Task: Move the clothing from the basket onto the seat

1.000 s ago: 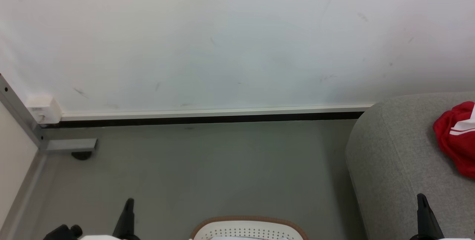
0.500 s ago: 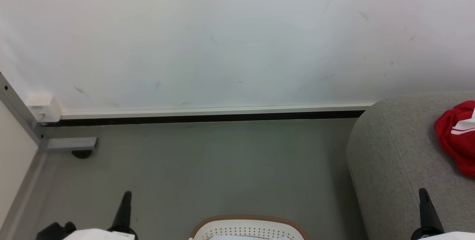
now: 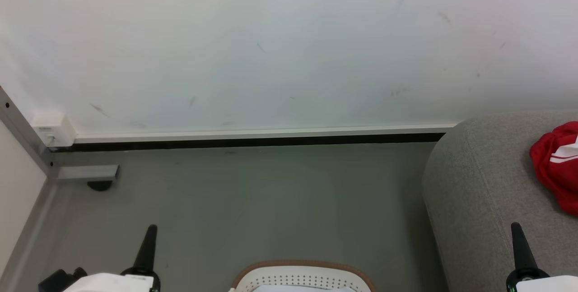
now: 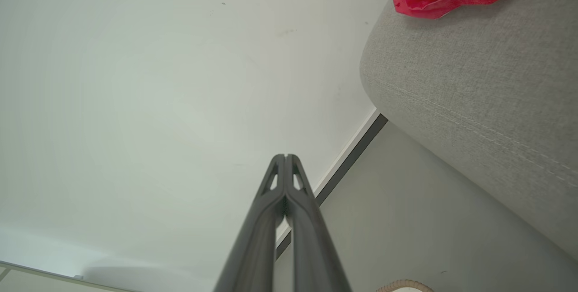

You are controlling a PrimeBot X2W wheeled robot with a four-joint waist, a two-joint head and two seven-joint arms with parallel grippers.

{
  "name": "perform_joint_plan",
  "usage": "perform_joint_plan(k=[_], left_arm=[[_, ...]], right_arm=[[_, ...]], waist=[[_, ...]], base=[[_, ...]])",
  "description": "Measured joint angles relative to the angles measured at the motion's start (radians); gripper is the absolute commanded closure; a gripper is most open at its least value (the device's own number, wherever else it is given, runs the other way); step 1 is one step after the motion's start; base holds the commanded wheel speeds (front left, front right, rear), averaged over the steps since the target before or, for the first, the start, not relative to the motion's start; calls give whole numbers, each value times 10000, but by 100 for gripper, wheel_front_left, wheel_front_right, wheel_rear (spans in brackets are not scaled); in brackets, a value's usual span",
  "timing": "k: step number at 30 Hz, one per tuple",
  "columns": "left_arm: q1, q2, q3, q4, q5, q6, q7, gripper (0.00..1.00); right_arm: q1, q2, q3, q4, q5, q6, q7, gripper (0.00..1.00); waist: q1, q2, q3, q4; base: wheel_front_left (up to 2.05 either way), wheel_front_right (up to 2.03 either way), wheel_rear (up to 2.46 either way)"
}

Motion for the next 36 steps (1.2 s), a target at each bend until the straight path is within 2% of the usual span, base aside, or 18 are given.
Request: perform_joint_plan(k=[36], left_arm=[[-370, -257, 746, -61, -2491, -353, 777, 100]], right_arm=[[-400, -121, -58, -107, 3129, -2, 702, 100]], waist=[[0, 0, 132, 39]], base=[[0, 0, 0]])
